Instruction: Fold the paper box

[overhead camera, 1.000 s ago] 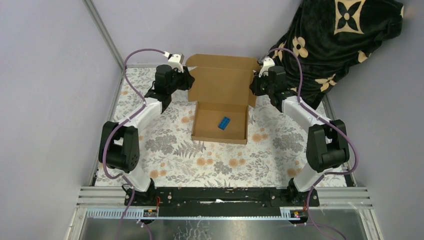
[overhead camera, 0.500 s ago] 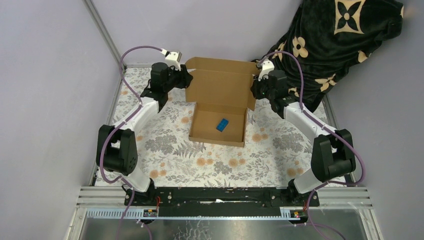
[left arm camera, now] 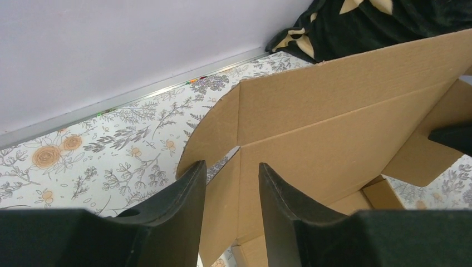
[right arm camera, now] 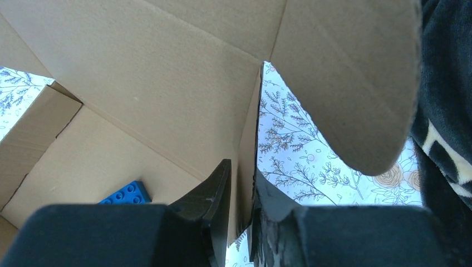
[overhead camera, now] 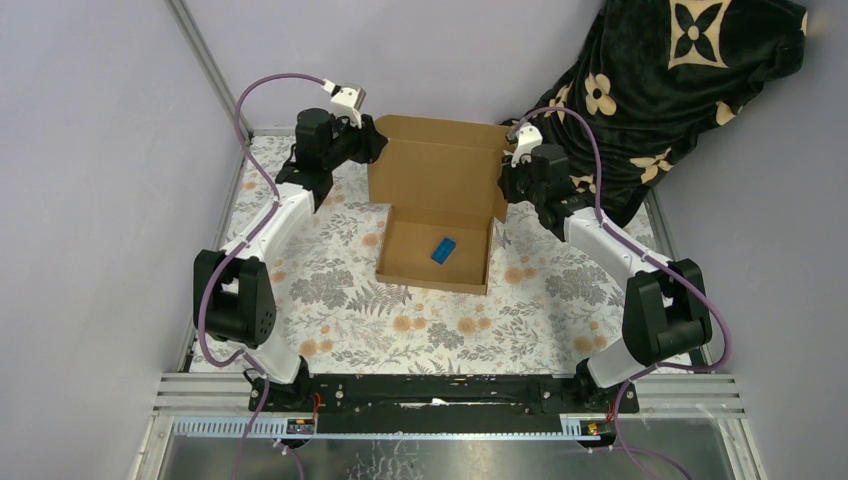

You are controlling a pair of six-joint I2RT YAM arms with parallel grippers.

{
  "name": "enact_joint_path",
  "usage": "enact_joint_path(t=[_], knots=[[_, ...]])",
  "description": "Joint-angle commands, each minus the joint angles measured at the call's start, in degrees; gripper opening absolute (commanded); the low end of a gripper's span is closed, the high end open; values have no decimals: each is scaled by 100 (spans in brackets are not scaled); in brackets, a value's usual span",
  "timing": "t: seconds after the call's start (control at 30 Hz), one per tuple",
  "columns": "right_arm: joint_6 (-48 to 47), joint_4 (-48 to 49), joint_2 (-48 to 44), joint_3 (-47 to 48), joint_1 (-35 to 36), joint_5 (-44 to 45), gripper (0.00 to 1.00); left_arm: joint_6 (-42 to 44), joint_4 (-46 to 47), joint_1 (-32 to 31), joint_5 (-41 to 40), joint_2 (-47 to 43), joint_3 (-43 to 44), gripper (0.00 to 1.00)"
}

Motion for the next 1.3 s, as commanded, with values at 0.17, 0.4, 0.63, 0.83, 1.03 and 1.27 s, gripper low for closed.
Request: enact_joint_path(t=[0.17,0.4,0.63,0.83,1.03,1.27], knots=[[-198,183,-317,-71,108,143,21,752,-530,120,-14,67,282,46],[-207,210,-380,-179,117,152,21,943,-877,163,295,238,559,43],[-232,192,-424,-209,134,173,21,926,-920,165,480,343,658,36],[-294,163,-455,-206,134,196,21,981,-998,165,531,448,742,36],[-299,145,-453,-189,134,192,21,1014,-968,187,601,521,768,37],[-315,129,-436,-188,134,201,21,940,-930,184,690,648,909,29]])
